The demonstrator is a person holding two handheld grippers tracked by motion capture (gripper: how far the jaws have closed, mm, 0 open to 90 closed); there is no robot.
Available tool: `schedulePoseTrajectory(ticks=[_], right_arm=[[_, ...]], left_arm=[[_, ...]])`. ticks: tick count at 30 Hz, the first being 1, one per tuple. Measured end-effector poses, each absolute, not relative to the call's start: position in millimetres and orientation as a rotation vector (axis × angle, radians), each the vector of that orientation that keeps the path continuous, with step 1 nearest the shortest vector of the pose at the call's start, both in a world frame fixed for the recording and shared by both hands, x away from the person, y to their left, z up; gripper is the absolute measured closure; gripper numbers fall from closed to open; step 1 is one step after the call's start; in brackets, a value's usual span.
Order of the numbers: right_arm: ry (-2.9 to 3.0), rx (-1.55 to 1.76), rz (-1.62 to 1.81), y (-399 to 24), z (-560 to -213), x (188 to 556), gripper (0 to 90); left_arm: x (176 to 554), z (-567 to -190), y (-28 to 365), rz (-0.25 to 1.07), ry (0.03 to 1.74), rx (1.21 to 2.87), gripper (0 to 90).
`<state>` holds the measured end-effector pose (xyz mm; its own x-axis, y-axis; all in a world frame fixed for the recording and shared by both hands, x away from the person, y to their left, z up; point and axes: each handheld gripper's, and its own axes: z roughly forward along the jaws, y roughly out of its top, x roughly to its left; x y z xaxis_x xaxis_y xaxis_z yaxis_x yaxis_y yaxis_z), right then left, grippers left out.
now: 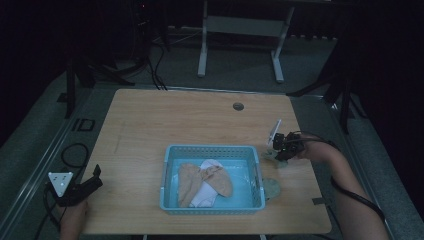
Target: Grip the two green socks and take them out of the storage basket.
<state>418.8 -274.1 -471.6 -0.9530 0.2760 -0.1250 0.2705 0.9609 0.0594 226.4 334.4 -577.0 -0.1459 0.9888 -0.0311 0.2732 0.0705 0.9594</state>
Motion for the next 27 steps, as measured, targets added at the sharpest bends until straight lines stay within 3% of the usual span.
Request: schedulePoseTrajectory(ticks=[5,13,17,27], right_arm=[[3.017,0.424,0.086,-271,-502,415,84.9],[3.039,0.478,0.152,-272,-517,405,80.9],[3.034,0.493,0.145,-272,-515,403,72.3],[2.970,0.520,0.238,-279,-487,397,64.8]], left_arm=[[226,-577,334,1.128,1.545,1.306,1.3],[226,-577,334,1.129,1.548,1.305,1.4],[227,-577,334,1.128,1.548,1.303,1.3],[227,-577,334,1.127,1.547,1.304,1.3]])
